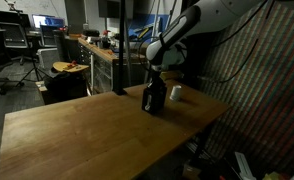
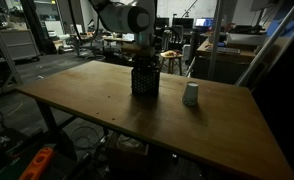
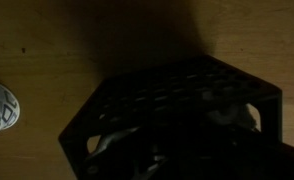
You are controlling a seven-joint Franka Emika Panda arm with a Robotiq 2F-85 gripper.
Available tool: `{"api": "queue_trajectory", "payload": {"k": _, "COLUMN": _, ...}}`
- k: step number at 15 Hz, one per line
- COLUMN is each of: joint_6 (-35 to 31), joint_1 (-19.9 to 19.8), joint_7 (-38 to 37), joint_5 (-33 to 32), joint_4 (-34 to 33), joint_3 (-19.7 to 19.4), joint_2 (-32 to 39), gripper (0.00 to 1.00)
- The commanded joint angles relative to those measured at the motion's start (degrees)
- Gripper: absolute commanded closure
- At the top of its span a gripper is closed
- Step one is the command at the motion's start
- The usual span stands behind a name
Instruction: Put the towel in the box
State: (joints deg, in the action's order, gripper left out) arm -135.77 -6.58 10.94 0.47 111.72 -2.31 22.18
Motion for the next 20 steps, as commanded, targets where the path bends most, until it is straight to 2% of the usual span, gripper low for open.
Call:
{"api": "queue_trajectory", "payload": {"k": 1, "joint_6": -0.33, "joint_1": -0.64, "joint_7": 1.23, "joint_5": 0.59, "joint_4": -0.88, "joint_3": 0.35, "joint_2": -0.15, "gripper": 0.95}}
{"api": "queue_trajectory", "payload": {"k": 11, "joint_6": -0.06, "joint_1": -0.33, "joint_7": -0.8, "joint_5": -2.61, "joint_4": 0.85, "joint_3": -2.12, "joint_2": -7.48, "gripper": 0.95}}
{"api": "queue_trajectory", "payload": {"k": 20, "joint_6": -1.7, "joint_1": -0.77, "joint_7": -1.39, "joint_5": -0.92, "joint_4": 3.7, "joint_3": -2.69, "joint_2": -15.37, "gripper": 0.95}}
